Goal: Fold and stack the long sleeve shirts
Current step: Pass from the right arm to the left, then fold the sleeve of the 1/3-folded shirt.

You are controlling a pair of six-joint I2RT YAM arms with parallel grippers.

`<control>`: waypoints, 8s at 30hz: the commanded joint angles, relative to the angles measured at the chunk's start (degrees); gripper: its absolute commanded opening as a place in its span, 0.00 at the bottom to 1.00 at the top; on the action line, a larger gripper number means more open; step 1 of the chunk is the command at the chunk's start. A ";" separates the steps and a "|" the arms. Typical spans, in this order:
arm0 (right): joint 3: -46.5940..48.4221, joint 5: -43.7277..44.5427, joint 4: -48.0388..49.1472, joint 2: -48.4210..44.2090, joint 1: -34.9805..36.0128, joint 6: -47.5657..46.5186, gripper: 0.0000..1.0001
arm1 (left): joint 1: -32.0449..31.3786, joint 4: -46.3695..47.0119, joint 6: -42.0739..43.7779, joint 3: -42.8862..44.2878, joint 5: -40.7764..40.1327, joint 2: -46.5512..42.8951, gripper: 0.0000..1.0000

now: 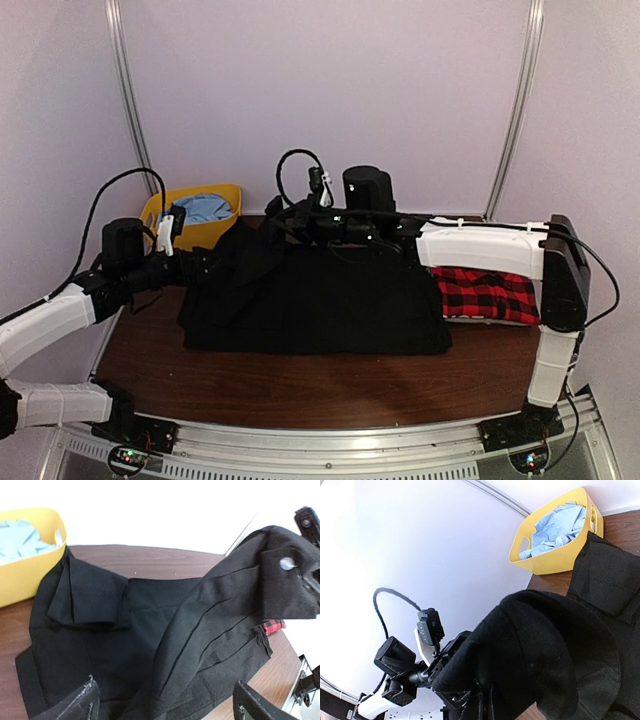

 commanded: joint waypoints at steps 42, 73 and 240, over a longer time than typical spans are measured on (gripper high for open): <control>-3.77 0.57 17.66 4.72 -0.75 17.25 0.00 | -15.60 15.60 21.12 17.58 -3.77 21.28 0.45; -17.63 5.53 7.32 -13.23 -3.81 1.09 0.57 | -6.45 -15.25 37.07 46.63 -0.83 27.59 0.00; -48.73 7.39 10.55 -16.49 -6.59 4.42 0.64 | -37.89 20.38 7.62 29.91 -5.26 61.63 0.08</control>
